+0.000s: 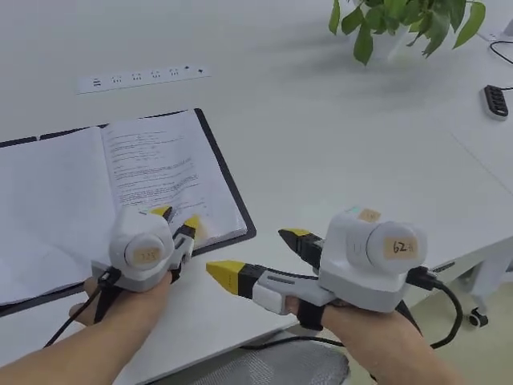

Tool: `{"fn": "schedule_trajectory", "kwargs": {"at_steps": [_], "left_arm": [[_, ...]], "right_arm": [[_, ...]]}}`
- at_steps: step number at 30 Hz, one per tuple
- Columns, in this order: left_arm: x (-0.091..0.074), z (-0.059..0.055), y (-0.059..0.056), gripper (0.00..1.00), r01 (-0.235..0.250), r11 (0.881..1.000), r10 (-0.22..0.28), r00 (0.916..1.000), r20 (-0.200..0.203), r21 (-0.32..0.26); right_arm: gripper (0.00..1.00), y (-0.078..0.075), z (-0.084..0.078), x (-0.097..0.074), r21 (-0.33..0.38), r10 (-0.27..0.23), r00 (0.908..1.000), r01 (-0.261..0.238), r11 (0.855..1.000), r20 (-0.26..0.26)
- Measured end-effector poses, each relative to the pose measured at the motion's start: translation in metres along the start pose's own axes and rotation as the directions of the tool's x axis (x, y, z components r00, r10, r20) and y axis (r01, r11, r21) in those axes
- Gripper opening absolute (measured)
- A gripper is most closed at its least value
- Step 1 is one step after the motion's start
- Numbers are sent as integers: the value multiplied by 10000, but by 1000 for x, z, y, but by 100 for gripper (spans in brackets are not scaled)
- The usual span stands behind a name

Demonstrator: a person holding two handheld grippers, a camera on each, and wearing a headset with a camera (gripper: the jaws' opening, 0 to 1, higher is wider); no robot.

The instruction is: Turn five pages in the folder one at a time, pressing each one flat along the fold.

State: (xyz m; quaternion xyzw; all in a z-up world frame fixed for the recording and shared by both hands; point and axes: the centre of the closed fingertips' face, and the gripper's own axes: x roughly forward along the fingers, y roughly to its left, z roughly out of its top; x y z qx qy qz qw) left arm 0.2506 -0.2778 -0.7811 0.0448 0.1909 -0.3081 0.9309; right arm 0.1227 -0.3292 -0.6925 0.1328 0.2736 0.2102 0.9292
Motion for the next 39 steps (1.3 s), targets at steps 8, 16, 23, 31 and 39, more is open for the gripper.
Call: {"fn": "schedule_trajectory", "kwargs": {"at_steps": [8, 16, 23, 31, 39], "left_arm": [[-1, 0, 7, 7, -168, 9997, 165, 9997, -161, -189], [-1, 1, 6, 4, -211, 9963, 200, 9997, -145, -838], [0, 1, 7, 2, -219, 9924, 205, 9997, -127, -1209], [0, 1, 8, 1, -238, 9877, 226, 9997, -95, -1547], [-1, 1, 9, 0, -232, 9820, 219, 9997, -94, -1874]], "right_arm": [[74, -7, 7, 20, -204, 148, 9998, -151, 9997, -157], [69, -18, 13, 50, 26, 311, 9992, -310, 9995, -260], [65, -26, 20, 77, -110, 440, 9986, -443, 9990, -278], [61, -41, 24, 99, -53, 462, 9984, -464, 9989, -318], [56, -49, 16, 116, 21, 696, 9962, -696, 9976, -515]]}}
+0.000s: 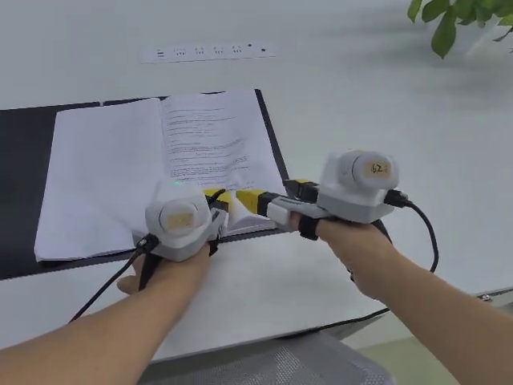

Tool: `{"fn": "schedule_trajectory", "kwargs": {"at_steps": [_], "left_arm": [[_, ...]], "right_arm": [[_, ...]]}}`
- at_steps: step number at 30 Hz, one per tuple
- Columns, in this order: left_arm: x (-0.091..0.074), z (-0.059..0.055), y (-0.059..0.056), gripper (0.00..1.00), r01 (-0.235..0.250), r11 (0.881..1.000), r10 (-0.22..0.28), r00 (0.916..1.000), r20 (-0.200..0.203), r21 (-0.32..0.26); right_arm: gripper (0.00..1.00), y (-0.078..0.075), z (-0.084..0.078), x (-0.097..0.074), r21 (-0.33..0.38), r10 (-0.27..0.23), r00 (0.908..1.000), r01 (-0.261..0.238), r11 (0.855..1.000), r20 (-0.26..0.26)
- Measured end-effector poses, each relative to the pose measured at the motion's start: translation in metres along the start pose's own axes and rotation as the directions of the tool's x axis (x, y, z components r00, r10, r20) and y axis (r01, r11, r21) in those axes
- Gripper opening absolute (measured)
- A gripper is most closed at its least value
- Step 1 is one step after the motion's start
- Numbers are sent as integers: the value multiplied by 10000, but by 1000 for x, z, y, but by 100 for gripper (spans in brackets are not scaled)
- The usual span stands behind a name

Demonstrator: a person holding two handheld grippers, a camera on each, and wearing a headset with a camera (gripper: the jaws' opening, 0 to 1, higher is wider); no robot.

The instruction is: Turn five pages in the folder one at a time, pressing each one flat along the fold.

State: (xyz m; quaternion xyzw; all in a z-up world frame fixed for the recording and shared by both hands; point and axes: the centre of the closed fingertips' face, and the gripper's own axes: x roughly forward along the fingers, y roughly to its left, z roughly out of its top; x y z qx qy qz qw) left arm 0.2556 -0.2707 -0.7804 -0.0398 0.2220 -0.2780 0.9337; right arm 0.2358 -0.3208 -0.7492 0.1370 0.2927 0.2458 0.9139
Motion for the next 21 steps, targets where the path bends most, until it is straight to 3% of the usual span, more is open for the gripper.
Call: {"fn": "schedule_trajectory", "kwargs": {"at_steps": [10, 21], "left_arm": [[0, 0, 0, 0, 41, 10000, -41, 10000, 47, -35], [1, 0, 1, 0, 51, 10000, -51, 9999, 102, -3]], "right_arm": [[54, -10, -1, 12, 330, 83, 10000, -82, 9994, -33], [49, -10, -1, 13, 356, 194, 9997, -189, 9992, -129]]}}
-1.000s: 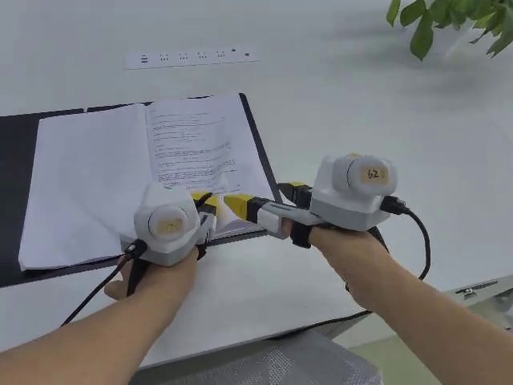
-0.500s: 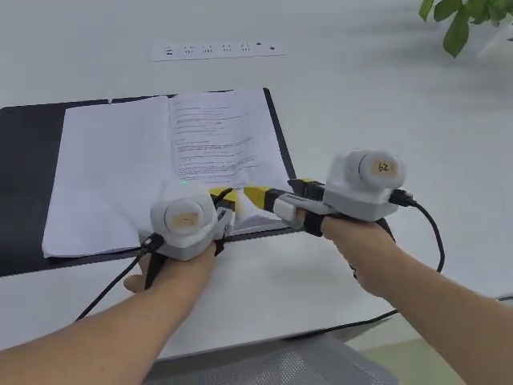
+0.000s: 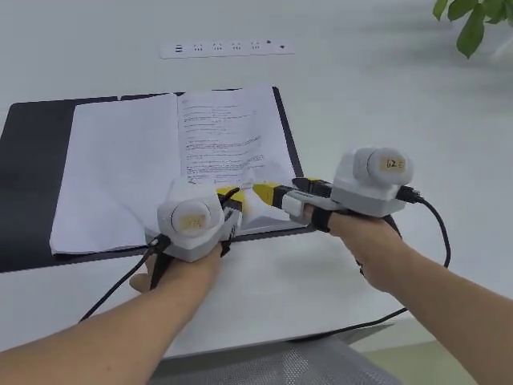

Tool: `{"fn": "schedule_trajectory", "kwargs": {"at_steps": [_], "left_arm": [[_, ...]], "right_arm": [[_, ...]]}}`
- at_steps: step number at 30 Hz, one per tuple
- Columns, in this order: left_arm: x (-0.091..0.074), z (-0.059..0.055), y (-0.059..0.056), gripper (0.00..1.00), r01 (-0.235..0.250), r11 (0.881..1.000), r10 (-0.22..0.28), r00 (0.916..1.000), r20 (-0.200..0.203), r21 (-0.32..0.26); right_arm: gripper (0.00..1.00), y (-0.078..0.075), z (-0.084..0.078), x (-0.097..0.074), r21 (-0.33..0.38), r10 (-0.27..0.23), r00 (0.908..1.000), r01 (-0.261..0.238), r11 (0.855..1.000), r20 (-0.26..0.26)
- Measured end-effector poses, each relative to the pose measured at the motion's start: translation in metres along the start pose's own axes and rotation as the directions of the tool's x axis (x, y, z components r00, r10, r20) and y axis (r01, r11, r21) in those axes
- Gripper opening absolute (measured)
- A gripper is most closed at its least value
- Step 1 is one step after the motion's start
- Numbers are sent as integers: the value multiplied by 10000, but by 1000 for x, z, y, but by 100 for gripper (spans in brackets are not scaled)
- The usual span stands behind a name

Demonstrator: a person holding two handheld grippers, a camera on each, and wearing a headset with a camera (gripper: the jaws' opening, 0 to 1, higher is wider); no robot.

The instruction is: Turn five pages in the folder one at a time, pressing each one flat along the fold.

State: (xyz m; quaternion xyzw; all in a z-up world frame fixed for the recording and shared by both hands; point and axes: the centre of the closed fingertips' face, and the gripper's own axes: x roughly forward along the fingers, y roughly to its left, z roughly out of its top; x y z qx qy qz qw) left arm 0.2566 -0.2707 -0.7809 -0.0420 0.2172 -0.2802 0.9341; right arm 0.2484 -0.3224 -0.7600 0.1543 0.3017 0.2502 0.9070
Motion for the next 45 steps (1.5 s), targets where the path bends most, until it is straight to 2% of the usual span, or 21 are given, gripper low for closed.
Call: {"fn": "schedule_trajectory", "kwargs": {"at_steps": [9, 11, 12, 15, 16, 19, 20, 21, 22, 24, 30, 37, 43, 45], "left_arm": [[0, 0, 0, 1, 25, 10000, -25, 10000, 2, -30], [0, 0, 0, 1, 34, 10000, -34, 10000, 15, -59], [0, 0, 0, 1, 38, 10000, -38, 10000, 15, -72], [1, 0, 1, 1, 44, 9999, -44, 10000, 10, -117], [0, 0, 1, 1, 52, 9999, -52, 10000, 8, -137], [0, 0, 0, 1, 71, 9998, -71, 10000, -14, -180], [0, 0, 0, 1, 78, 9998, -78, 10000, -8, -182], [0, 0, 0, 1, 86, 9997, -86, 10000, -22, -227], [0, 0, 0, 1, 86, 9997, -87, 10000, -37, -238], [0, 0, -1, 2, 129, 9993, -131, 9999, -72, -337], [-3, 1, -2, 3, 248, 9984, -263, 9992, -291, -511], [-20, -1, -4, 14, 331, 9968, -374, 9975, -596, -724], [-43, 5, 1, 20, 429, 9984, -449, 9975, -551, -376], [-53, 10, 6, 21, 455, 9989, -461, 9980, -441, -135]], "right_arm": [[42, -8, -2, 0, 807, -3, 10000, 6, 9967, -37], [40, -9, -1, 0, 1421, 74, 9999, -86, 9898, 89], [38, -14, 0, 0, 1893, 65, 9998, -100, 9819, 192], [30, -20, 0, -1, 2696, 83, 9997, -143, 9629, 234], [27, -23, 0, -2, 2630, 86, 9998, -128, 9647, 174], [18, -20, -4, -3, 2457, 151, 9997, -103, 9693, -177], [14, -19, -9, -4, 2633, 236, 9984, -91, 9647, -521], [12, -21, -7, -5, 2606, 122, 9994, -33, 9654, -325], [9, -24, -7, -6, 2759, -17, 9994, 110, 9611, -338], [1, -25, -8, -7, 2738, -87, 9994, 176, 9616, -338], [0, -26, -5, -9, 3087, -300, 9995, 305, 9507, -66], [0, -20, 3, -12, 3165, -291, 9993, 204, 9484, 229], [0, -6, 16, -18, 3274, -208, 9979, -3, 9449, 607], [0, 2, 22, -20, 3357, -114, 9967, -162, 9418, 800]]}}
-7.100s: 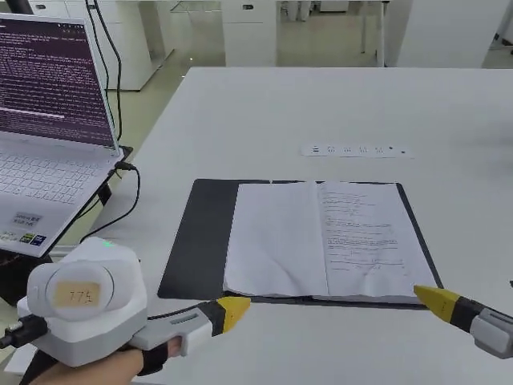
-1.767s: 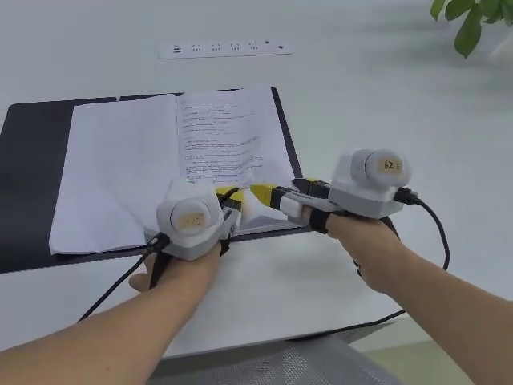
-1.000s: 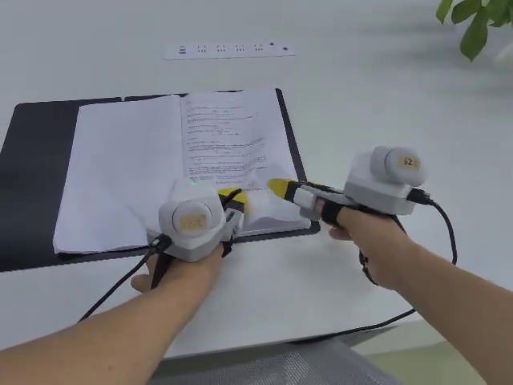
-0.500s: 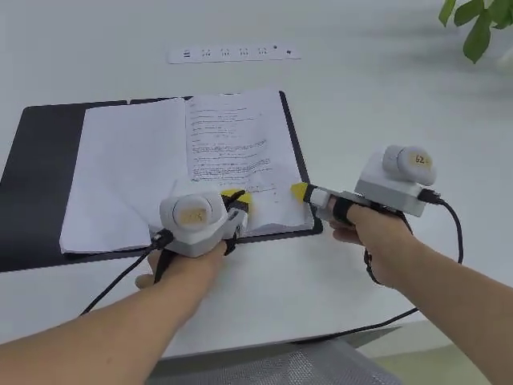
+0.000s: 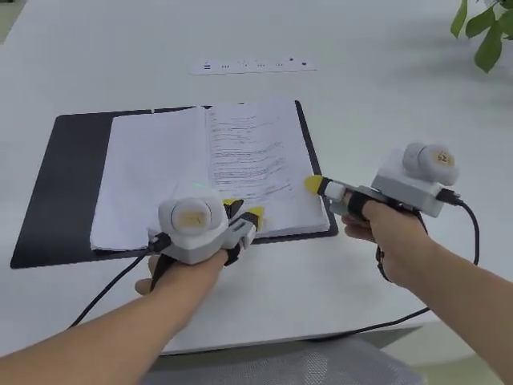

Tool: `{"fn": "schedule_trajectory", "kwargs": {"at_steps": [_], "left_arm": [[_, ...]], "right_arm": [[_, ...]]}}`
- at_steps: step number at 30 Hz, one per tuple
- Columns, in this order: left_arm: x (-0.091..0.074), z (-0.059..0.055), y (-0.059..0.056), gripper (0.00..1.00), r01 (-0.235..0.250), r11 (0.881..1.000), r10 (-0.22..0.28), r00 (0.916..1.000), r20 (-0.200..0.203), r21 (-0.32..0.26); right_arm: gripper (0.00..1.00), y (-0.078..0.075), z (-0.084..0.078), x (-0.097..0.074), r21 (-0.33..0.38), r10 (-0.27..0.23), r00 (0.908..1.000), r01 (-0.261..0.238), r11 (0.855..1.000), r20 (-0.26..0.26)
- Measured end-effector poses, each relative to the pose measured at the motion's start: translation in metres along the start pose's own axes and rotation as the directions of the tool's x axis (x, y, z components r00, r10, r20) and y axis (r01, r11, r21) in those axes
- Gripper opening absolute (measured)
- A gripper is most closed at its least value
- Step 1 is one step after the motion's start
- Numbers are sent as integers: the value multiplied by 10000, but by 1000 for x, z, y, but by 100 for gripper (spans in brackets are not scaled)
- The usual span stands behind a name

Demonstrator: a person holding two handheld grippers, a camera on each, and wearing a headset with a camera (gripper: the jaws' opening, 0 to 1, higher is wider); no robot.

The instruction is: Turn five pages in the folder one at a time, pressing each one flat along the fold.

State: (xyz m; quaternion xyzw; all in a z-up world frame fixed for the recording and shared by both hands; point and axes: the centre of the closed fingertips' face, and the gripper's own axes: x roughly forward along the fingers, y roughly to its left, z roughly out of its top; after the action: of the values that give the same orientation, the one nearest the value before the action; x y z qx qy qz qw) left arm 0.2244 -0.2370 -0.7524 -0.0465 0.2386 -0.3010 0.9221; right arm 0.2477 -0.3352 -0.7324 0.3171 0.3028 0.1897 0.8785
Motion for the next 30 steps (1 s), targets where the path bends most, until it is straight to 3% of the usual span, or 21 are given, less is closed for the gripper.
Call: {"fn": "schedule_trajectory", "kwargs": {"at_steps": [3, 4, 8, 12, 24, 30], "left_arm": [[-12, 4, 7, 22, -57, 9999, 57, 10000, 54, 106], [-20, 7, 13, 23, -144, 9996, 142, 9999, 83, 249], [-38, 12, 25, 24, -282, 9988, 274, 9994, 205, 402], [-60, 19, 41, 25, -481, 9974, 462, 9983, 346, 541], [-122, 38, 90, 29, -1036, 9923, 969, 9907, 953, 682], [-145, 40, 112, 30, -1322, 9896, 1253, 9860, 1102, 575]], "right_arm": [[0, 11, 4, -2, 166, 140, 9998, -142, 9998, 162], [0, 21, 5, -3, 201, 242, 9994, -247, 9995, 258], [0, 32, 8, -3, 263, 443, 9979, -456, 9986, 481], [0, 62, 9, -1, 294, 699, 9950, -721, 9970, 706], [0, 149, -4, 20, -220, 1564, 9860, -1554, 9876, 580], [0, 176, -20, 38, -423, 1667, 9857, -1655, 9853, 245]]}}
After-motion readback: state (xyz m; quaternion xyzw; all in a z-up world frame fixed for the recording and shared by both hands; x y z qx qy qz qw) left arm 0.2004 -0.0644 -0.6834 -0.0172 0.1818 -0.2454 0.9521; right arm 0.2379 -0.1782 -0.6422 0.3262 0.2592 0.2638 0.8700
